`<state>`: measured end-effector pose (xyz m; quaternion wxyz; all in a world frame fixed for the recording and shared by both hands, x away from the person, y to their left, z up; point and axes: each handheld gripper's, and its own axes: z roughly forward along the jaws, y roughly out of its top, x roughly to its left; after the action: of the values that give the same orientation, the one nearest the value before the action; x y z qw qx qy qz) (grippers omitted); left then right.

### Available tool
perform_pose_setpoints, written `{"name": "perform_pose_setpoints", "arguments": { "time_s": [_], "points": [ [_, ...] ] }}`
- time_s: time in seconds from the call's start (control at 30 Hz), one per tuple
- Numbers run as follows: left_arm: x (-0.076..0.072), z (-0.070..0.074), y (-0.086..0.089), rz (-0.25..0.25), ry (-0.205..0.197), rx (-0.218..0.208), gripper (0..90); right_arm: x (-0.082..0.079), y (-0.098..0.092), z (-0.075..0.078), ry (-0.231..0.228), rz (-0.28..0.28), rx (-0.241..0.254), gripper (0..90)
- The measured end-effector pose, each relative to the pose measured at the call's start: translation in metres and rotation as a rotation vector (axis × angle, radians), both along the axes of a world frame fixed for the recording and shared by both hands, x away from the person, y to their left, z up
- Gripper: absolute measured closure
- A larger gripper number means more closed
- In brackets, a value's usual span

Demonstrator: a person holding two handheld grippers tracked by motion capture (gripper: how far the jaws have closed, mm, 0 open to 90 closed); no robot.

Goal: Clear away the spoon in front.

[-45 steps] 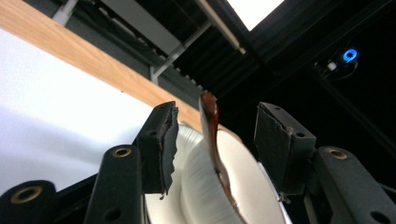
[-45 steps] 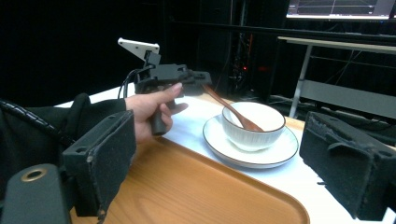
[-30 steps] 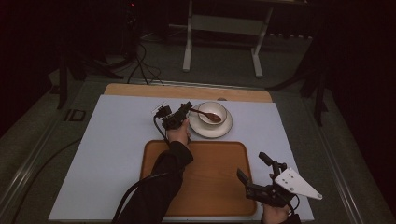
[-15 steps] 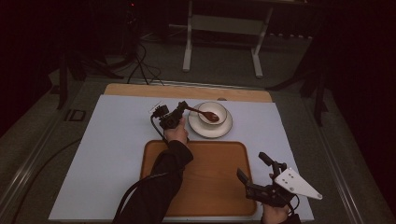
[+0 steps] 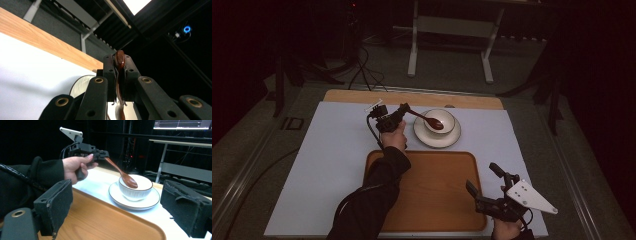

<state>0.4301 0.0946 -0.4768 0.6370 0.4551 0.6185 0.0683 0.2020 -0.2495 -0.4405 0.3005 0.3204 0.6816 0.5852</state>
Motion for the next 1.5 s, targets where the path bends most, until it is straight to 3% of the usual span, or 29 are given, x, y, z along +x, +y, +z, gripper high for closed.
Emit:
{"name": "perform_pose_setpoints", "arguments": {
  "time_s": [0.17, 0.3, 0.57, 0.87, 1.2, 1.37, 1.5],
  "points": [
    [-0.002, 0.017, 0.006, -0.027, -0.008, 0.050, 84.1, 0.000, -0.001, 0.000, -0.003, -0.003, -0.004, 11.0],
    [-0.007, 0.031, 0.017, -0.025, -0.016, 0.064, 84.1, 0.000, -0.002, 0.000, -0.001, -0.008, -0.007, 11.0],
    [-0.021, 0.058, 0.037, -0.071, -0.022, 0.104, 84.1, 0.000, -0.003, -0.001, -0.004, -0.023, -0.009, 11.0],
    [-0.036, 0.075, 0.046, -0.199, 0.023, 0.156, 84.1, 0.000, -0.001, -0.002, 0.002, -0.023, -0.020, 11.0],
    [-0.061, 0.091, 0.067, -0.297, 0.054, 0.228, 84.1, -0.001, 0.002, -0.002, -0.003, -0.018, -0.031, 11.0],
    [-0.074, 0.098, 0.072, -0.358, 0.067, 0.278, 84.0, -0.002, 0.002, -0.001, -0.004, -0.016, -0.032, 11.0],
    [-0.085, 0.100, 0.069, -0.401, 0.074, 0.352, 84.0, -0.001, 0.003, -0.002, 0.001, -0.016, -0.032, 11.0]
  ]
}}
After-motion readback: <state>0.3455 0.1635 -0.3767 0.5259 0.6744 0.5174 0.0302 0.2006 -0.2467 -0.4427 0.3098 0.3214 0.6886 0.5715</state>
